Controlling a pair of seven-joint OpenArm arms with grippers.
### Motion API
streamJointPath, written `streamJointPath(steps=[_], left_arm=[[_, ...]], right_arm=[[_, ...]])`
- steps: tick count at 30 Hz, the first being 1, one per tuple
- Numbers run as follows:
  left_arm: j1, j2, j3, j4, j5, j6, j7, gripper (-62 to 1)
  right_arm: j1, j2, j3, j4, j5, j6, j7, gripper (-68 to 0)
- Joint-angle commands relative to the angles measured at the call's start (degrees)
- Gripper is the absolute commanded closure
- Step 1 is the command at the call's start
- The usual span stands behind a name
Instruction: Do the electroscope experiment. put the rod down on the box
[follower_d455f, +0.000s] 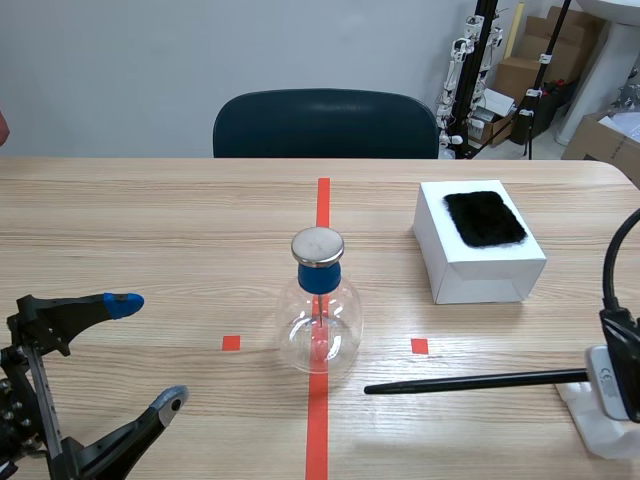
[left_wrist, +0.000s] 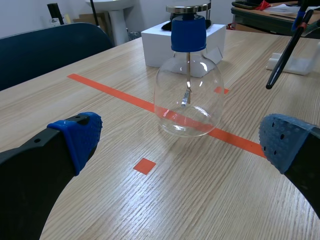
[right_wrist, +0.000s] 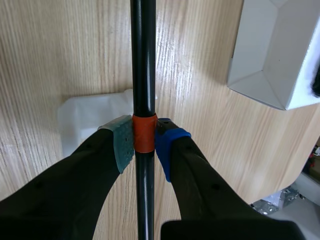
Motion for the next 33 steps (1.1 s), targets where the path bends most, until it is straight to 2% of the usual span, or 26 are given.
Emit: streamJointPath(steps=[1, 16, 33], left_arm=[[-0.2, -0.3, -0.3, 0.7, -0.8, 0.1, -0.8, -62.3], [-0.2, -0.3, -0.3, 0.7, -0.8, 0.1, -0.8, -62.3], [-0.2, -0.3, -0.3, 0.7, -0.8, 0.1, -0.8, -62.3]], right_arm=[[0.7, 0.9, 0.0, 0.3, 0.0, 0.4, -0.1, -0.4], [5.2, 0.5, -7.6, -4.1, 0.0, 0.4, 0.1, -0.4], [9.6, -1.6, -12.2, -9.6, 0.0, 0.4, 1.4, -0.4]])
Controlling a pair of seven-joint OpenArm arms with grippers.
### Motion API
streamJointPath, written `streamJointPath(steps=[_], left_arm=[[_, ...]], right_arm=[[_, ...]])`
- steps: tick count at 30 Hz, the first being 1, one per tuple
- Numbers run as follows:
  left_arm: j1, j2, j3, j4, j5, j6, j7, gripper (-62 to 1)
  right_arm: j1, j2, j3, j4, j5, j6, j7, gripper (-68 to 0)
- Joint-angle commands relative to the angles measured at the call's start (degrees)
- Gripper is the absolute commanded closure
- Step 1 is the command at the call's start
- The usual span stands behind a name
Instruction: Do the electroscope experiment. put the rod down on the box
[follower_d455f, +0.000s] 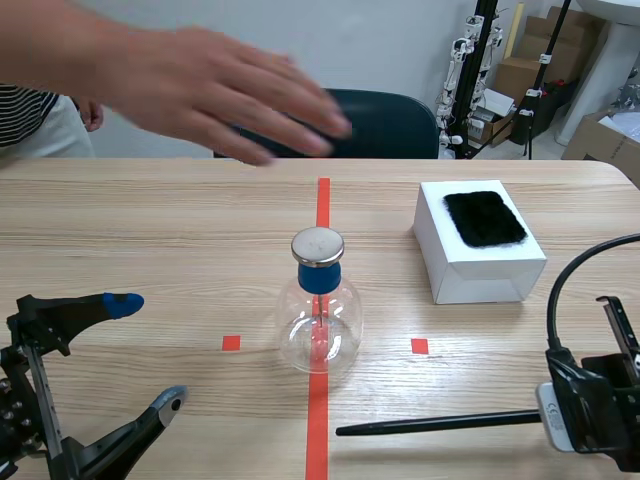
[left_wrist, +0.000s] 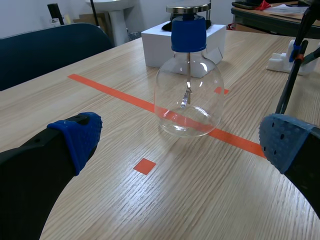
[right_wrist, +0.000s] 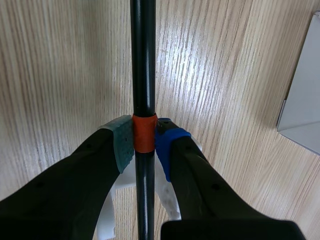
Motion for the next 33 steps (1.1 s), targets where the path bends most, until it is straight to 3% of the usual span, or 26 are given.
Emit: streamJointPath(steps=[1, 33], left_arm=[[-0.2, -0.3, -0.3, 0.7, -0.8, 0.1, -0.8, -62.3], [-0.2, -0.3, -0.3, 0.7, -0.8, 0.1, -0.8, -62.3]], right_arm=[[1.0, 0.6, 0.0, 0.4, 0.1, 0.5, 0.4, -0.4], [1.7, -2.2, -1.9, -1.1, -3.2, 0.5, 0.6, -0.7]])
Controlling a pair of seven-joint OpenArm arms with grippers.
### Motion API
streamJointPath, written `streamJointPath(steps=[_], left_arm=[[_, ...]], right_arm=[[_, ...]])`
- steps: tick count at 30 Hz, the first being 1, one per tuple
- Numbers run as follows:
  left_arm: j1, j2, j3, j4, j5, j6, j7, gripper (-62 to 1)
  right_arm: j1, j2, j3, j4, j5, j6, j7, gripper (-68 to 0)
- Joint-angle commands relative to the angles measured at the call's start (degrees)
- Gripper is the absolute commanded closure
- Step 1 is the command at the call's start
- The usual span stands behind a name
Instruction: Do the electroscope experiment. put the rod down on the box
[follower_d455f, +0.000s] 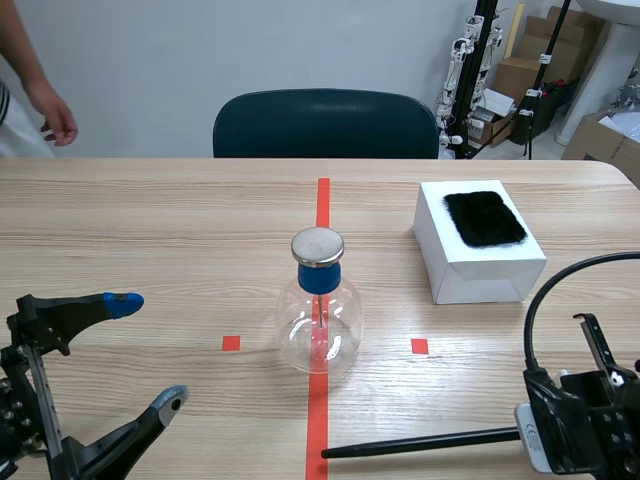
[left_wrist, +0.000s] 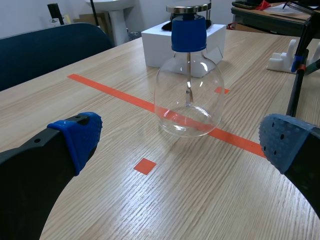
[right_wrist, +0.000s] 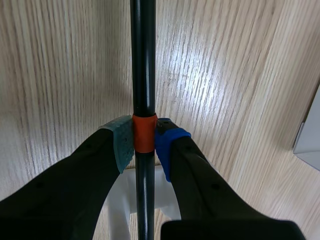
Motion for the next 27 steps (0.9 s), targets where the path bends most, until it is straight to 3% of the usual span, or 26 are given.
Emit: streamJointPath(steps=[1, 10, 14, 19, 21, 27], left_arm=[[-0.2, -0.3, -0.3, 0.7, -0.8, 0.1, -0.8, -62.3], [-0.2, -0.3, -0.3, 0.7, -0.8, 0.1, -0.8, -62.3], [-0.2, -0.3, -0.3, 0.7, -0.8, 0.1, -0.8, -62.3], [-0.2, -0.3, -0.3, 0.7, -0.8, 0.1, -0.8, -62.3], [-0.2, -0.3, -0.3, 0.7, -0.8, 0.1, -0.8, -62.3], [-0.2, -0.3, -0.3, 0.7, -0.8, 0.1, -0.8, -62.3]], right_arm=[[1.4, 0.5, 0.3, -0.2, 0.4, 0.4, 0.3, -1.6], [2.1, 0.5, 0.3, -0.6, 0.4, 0.4, 0.2, -4.4], [2.1, 0.5, 0.3, -0.6, -0.6, 0.4, 0.2, -15.9], [2.1, 0.5, 0.3, -0.6, -0.9, 0.4, 0.2, -17.4], [2.1, 0.5, 0.3, -0.6, -0.9, 0.4, 0.2, -23.1], [2.1, 0.5, 0.3, -0.6, -0.9, 0.4, 0.3, -48.7]])
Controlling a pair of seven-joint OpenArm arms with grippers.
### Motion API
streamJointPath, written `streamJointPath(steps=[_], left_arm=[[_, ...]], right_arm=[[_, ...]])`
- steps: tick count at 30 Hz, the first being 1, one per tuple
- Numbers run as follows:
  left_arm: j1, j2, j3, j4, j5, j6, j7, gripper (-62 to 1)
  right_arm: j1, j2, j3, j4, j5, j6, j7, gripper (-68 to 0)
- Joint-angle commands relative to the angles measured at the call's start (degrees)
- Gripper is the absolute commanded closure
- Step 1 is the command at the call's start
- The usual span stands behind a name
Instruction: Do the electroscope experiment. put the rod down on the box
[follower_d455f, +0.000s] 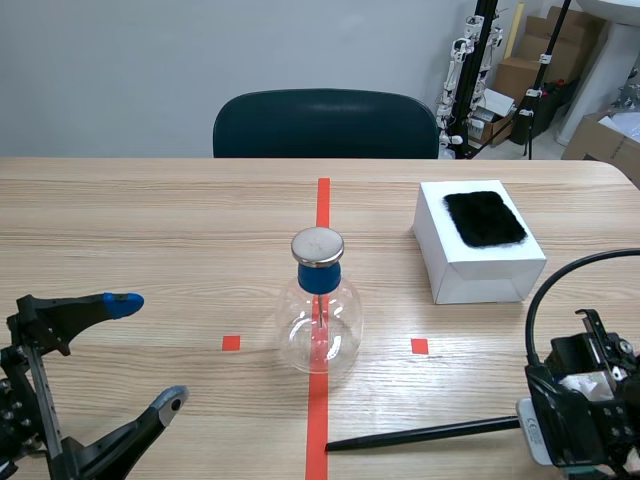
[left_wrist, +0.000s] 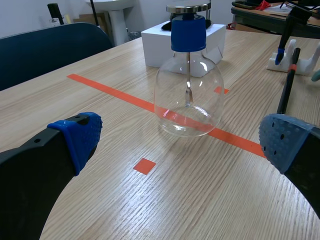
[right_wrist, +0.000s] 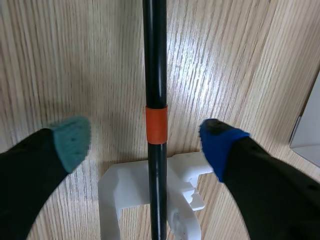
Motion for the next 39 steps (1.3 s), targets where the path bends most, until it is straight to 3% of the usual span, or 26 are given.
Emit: streamJointPath(steps=[1, 6, 15, 23, 29, 32, 39], left_arm=[[-0.2, -0.3, -0.3, 0.7, -0.8, 0.1, -0.8, -62.3], [-0.2, -0.3, -0.3, 0.7, -0.8, 0.1, -0.8, -62.3], [-0.2, -0.3, -0.3, 0.7, -0.8, 0.1, -0.8, -62.3], [-0.2, -0.3, -0.3, 0.7, -0.8, 0.1, -0.8, -62.3], [-0.2, -0.3, -0.3, 0.7, -0.8, 0.1, -0.8, -62.3], [-0.2, -0.3, -0.3, 0.7, -0.8, 0.1, -0.8, -62.3], [-0.2, -0.3, -0.3, 0.7, -0.7, 0.1, -0.8, -62.3]], right_arm=[[1.0, 0.7, 0.3, 0.3, 0.2, 0.4, 0.2, -52.3], [1.0, 0.7, 0.3, 0.3, 0.2, 0.4, 1.0, -67.6], [1.0, 1.0, 0.5, 0.5, 0.8, 0.4, 1.0, -67.9], [0.5, 3.6, 0.7, 1.6, 8.8, 0.4, 0.6, -67.9], [-2.2, 3.8, 5.7, 4.2, 14.1, 0.4, 1.3, -67.9], [-4.1, 3.8, 8.8, 5.4, 15.4, 0.4, 4.0, -67.9], [-8.3, 3.8, 15.8, 5.5, 20.9, 0.4, 15.5, -67.9]])
